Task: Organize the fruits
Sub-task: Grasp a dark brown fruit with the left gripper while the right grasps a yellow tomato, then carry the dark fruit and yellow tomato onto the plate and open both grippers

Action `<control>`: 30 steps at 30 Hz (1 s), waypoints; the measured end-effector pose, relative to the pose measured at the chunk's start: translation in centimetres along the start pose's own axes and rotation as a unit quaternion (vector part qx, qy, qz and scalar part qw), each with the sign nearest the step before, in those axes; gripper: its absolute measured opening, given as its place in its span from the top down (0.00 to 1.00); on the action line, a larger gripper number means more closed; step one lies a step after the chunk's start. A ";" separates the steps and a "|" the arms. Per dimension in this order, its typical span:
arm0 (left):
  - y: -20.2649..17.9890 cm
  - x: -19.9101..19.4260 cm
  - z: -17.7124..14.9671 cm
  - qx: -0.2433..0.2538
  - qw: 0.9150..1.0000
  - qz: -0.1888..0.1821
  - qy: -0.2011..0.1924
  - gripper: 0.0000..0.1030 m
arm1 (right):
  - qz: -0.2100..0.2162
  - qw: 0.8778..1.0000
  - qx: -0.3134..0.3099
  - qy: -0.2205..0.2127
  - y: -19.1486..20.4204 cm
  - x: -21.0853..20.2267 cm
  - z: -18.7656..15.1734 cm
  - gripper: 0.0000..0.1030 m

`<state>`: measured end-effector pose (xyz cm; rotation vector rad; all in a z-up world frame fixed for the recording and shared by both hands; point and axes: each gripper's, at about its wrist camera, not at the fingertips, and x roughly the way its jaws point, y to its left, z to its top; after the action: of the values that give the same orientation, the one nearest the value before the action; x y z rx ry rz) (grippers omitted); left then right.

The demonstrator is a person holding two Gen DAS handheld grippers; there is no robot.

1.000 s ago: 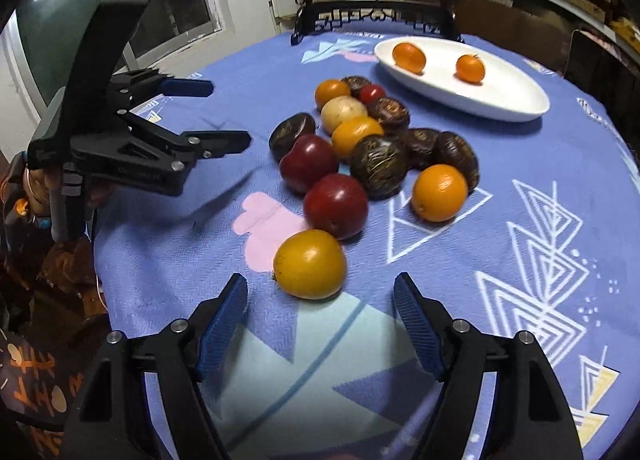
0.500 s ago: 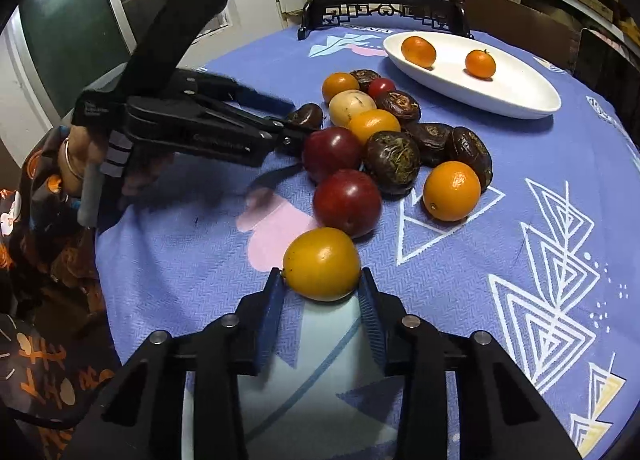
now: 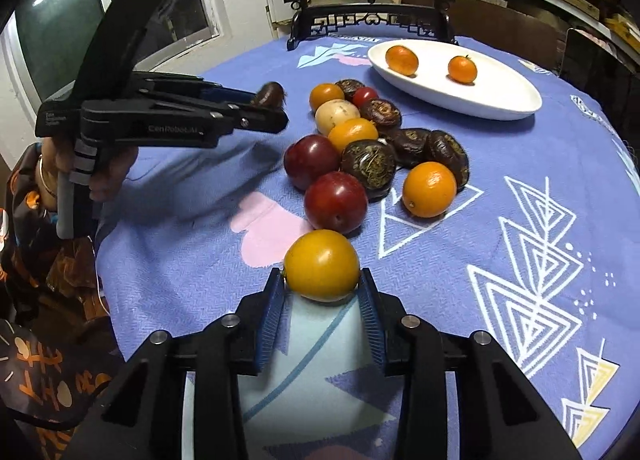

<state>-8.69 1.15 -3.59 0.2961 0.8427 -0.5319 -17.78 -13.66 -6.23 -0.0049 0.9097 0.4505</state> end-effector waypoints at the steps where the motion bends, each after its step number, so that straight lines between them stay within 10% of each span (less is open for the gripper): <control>1: -0.1 0.1 0.1 0.002 1.000 0.011 0.000 0.60 | 0.000 1.000 0.000 0.000 -0.1 0.0 0.0 0.63; 12: -0.9 0.8 0.4 0.001 1.000 0.030 0.010 0.60 | 0.004 1.000 -0.005 -0.003 -0.1 0.1 -0.1 0.61; 15: -0.7 0.8 0.1 0.001 1.000 0.027 0.010 0.60 | -0.004 1.000 -0.006 -0.027 0.1 -0.4 0.0 0.31; 20: -0.7 1.0 -0.1 0.003 1.000 0.022 0.014 0.60 | 0.002 1.000 0.010 -0.015 -0.2 0.5 0.6 0.35; 24: -0.6 1.1 -0.3 0.002 1.000 0.019 0.014 0.60 | 0.016 1.000 0.003 0.002 0.2 1.7 0.6 0.63; 30: -0.3 0.8 -0.3 -0.001 1.000 0.017 0.010 0.60 | 0.017 1.000 0.006 -0.009 0.1 1.2 0.9 0.64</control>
<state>-8.65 0.78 -4.43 0.3135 0.8561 -0.4965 -16.49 -12.99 -6.51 0.0248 0.8965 0.4760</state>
